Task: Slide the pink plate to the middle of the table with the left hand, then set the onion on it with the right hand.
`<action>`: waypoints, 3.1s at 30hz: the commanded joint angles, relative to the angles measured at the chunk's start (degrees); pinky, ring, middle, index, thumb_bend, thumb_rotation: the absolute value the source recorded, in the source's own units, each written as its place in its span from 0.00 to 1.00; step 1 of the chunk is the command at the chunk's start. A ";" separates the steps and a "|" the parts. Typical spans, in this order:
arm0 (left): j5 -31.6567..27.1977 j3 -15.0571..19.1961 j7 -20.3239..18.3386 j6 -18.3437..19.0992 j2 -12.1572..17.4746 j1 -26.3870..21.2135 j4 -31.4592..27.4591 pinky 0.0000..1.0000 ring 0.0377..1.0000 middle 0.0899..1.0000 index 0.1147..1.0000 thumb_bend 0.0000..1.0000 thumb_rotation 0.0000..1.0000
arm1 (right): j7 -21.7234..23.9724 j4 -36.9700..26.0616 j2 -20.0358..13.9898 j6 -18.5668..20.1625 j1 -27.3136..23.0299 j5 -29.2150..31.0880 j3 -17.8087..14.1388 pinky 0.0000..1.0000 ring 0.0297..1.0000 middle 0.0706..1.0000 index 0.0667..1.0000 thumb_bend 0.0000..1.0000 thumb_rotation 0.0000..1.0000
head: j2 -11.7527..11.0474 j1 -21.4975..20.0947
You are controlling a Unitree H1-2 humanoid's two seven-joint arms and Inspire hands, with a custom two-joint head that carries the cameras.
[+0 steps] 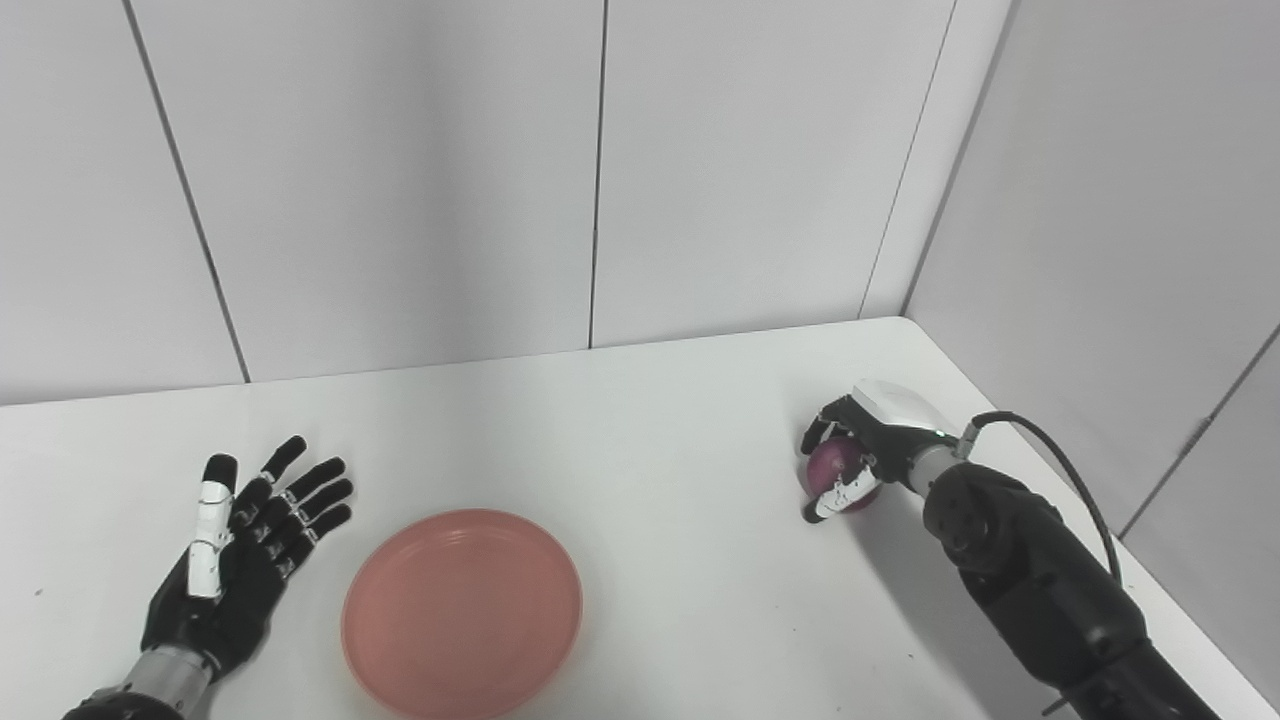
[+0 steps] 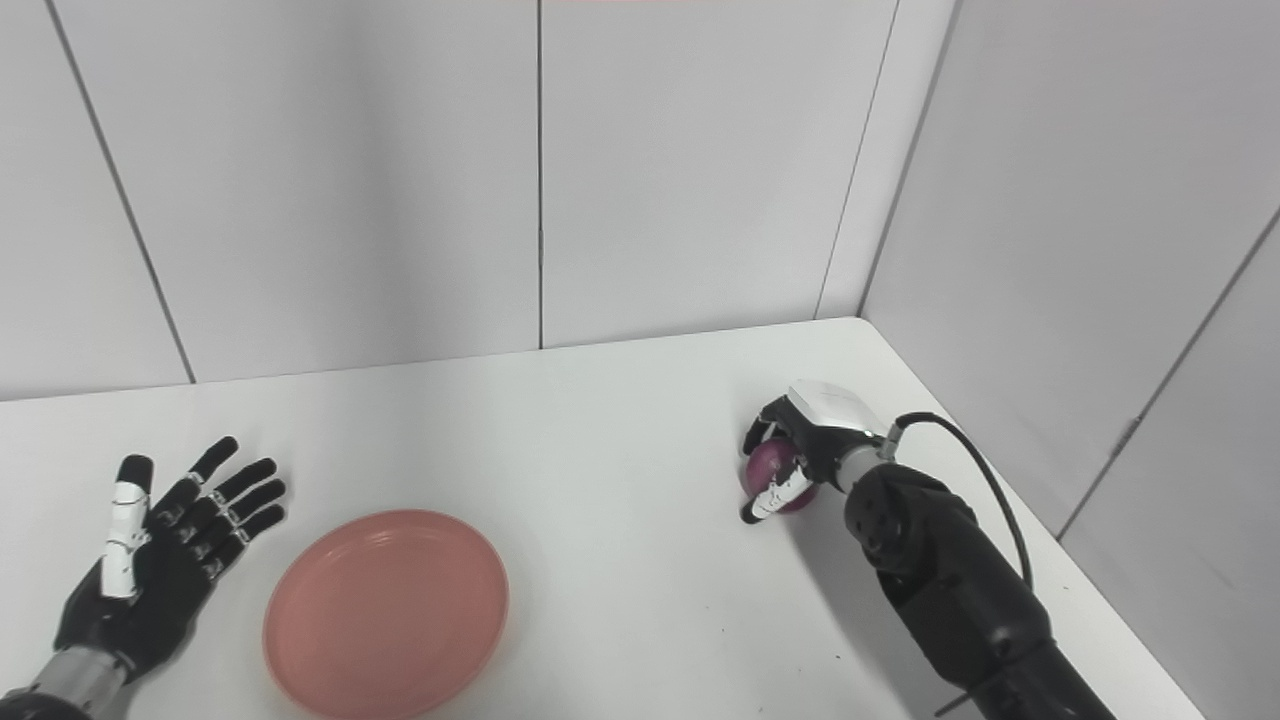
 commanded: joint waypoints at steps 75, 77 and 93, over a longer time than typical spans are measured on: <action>5.77 -4.83 8.03 0.82 -7.26 3.97 -3.72 0.84 0.84 0.83 0.91 0.82 0.88 | 25.41 -22.37 12.00 -5.97 -15.22 -7.38 12.12 0.29 0.37 0.41 0.51 0.51 0.00 | 0.32 22.10; 6.56 -5.16 8.80 0.61 -7.69 4.09 -3.99 0.83 0.83 0.82 0.91 0.81 0.89 | 25.05 -22.12 12.29 -6.52 -15.05 -7.26 12.60 0.28 0.36 0.41 0.51 0.51 0.00 | 0.38 23.12; 8.63 -5.93 10.57 -0.12 -10.33 3.94 -3.14 0.82 0.82 0.81 0.90 0.80 0.89 | 23.06 -20.13 12.39 -10.90 -12.74 -6.05 14.26 0.29 0.36 0.42 0.50 0.51 0.00 | 0.63 29.20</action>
